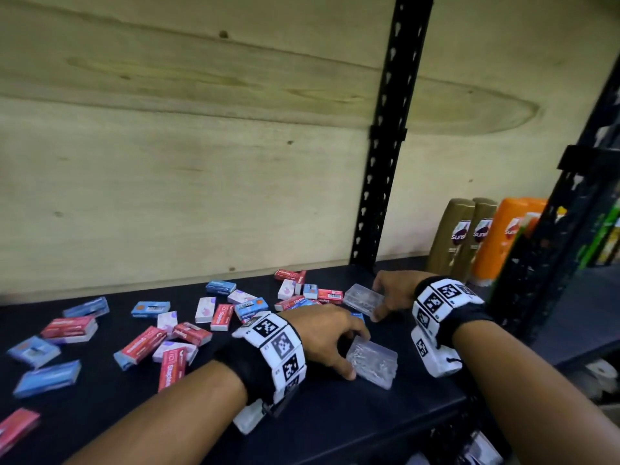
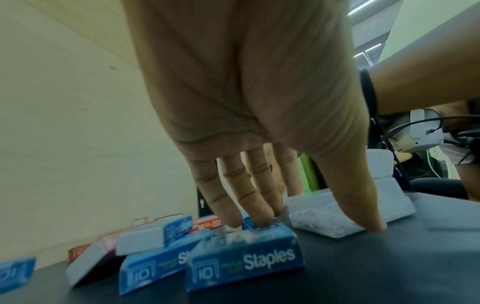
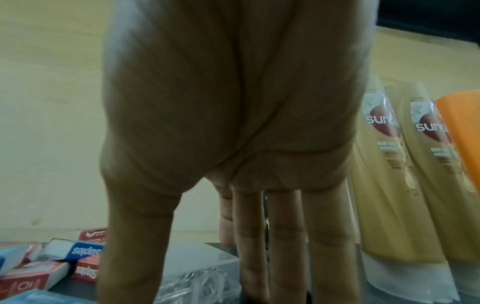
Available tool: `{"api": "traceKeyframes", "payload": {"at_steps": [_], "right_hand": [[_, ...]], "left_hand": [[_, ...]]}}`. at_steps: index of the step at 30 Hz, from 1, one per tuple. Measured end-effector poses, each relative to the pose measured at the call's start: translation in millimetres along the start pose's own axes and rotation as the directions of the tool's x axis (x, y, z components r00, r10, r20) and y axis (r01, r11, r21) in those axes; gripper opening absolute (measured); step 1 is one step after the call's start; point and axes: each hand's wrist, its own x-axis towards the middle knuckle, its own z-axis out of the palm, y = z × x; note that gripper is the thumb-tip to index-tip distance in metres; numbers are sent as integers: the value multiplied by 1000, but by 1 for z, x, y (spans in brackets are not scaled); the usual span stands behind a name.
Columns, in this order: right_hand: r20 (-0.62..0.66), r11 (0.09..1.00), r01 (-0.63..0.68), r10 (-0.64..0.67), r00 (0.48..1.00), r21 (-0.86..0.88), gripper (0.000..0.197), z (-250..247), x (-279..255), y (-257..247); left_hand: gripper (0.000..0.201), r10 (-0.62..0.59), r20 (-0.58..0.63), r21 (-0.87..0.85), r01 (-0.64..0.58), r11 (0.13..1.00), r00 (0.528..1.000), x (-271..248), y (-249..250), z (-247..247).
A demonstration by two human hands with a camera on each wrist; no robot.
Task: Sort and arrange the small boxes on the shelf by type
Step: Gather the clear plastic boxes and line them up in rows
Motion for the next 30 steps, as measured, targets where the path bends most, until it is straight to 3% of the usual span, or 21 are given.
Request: {"api": "traceKeyframes", "payload": {"at_steps": [7,11,17,23,27,30], "right_hand": [[-22,999,-31,30,999,-40,62,1,9,-6],[-40,994,-58,54,998,-88,51,2,13,-11],[-41,995,-61,58,998,-82,76,2,16,-18],[-19,993,-66,65,998,-93,74,1,15,-23],[-17,999,-16,15,1000,-28,103,2,17,-23],[34,999,41,-40,999,-29,99,1,17,-24]], "left_hand": [[58,-13,12,40,12,999,1000,6,-1,-2],[56,0,49,60,-3,998,999,-1,-3,-7],[53,-24,125,52,18,998,992,-14,-4,-14],[46,-87,155,19,85,996,984,-17,-4,-15],[47,-117,166,16,116,993,979,-18,-5,-19],[50,-128,152,24,126,992,980,-19,-6,-18]]}}
